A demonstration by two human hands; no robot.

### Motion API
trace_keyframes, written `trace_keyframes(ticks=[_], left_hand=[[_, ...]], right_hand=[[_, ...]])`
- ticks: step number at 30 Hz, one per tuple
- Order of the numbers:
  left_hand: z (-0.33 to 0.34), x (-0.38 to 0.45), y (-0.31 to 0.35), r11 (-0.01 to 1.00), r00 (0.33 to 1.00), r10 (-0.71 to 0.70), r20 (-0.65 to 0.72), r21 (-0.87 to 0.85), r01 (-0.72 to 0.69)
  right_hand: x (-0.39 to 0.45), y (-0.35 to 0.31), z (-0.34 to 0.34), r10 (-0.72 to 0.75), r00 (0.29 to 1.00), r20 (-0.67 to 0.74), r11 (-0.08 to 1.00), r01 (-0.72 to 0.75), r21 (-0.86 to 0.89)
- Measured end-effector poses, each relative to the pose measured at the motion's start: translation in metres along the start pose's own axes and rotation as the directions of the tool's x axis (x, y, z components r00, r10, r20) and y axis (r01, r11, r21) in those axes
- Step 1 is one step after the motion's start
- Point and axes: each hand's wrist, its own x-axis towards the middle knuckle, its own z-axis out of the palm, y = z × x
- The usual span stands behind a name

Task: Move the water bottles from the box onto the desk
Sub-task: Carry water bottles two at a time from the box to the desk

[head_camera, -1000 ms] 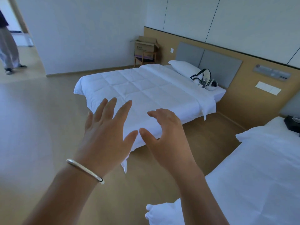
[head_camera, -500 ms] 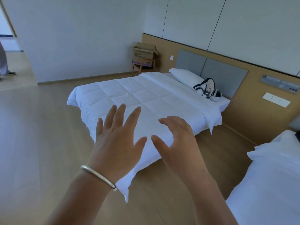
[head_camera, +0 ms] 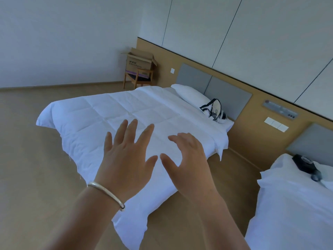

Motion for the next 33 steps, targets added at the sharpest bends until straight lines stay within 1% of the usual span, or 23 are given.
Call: trace_keyframes(ticks=[5, 10, 12, 15, 19, 22, 25, 29, 33], left_hand=[[-0.018, 0.031, -0.053, 0.999, 0.997, 0.032, -0.076, -0.033, -0.035], [-0.031, 0.069, -0.113, 1.0, 0.994, 0.015, -0.112, -0.001, -0.015], [-0.034, 0.088, -0.142, 1.0, 0.993, -0.003, -0.122, 0.01, 0.004], [-0.039, 0.122, -0.183, 0.998, 0.995, -0.007, -0.098, 0.063, 0.013], [-0.039, 0.176, -0.24, 0.997, 0.993, 0.021, -0.119, 0.076, -0.012], [-0.045, 0.218, -0.288, 0.996, 0.996, -0.003, -0.09, 0.091, 0.011], [-0.056, 0.255, -0.33, 0.994, 0.997, -0.017, -0.081, 0.104, 0.026], [-0.064, 0.298, -0.375, 0.996, 0.994, -0.053, -0.094, 0.062, 0.059], [-0.064, 0.336, -0.417, 0.996, 0.994, -0.09, -0.065, 0.006, 0.09]], right_hand=[[0.042, -0.038, 0.021, 0.0, 1.0, -0.02, 0.997, -0.001, -0.071], [0.094, -0.073, 0.059, -0.008, 1.0, -0.021, 0.994, 0.006, -0.107], [0.119, -0.085, 0.081, -0.012, 1.0, -0.028, 0.995, 0.01, -0.094], [0.159, -0.102, 0.115, -0.017, 0.998, -0.052, 0.997, 0.014, -0.072], [0.221, -0.122, 0.16, 0.014, 0.997, -0.078, 1.0, -0.014, -0.005], [0.272, -0.139, 0.188, 0.047, 0.995, -0.086, 0.997, -0.041, 0.066], [0.322, -0.164, 0.212, 0.025, 0.993, -0.112, 0.994, -0.013, 0.105], [0.381, -0.198, 0.238, -0.005, 0.993, -0.115, 0.996, 0.016, 0.093], [0.423, -0.223, 0.261, 0.014, 0.993, -0.117, 0.996, -0.004, 0.091]])
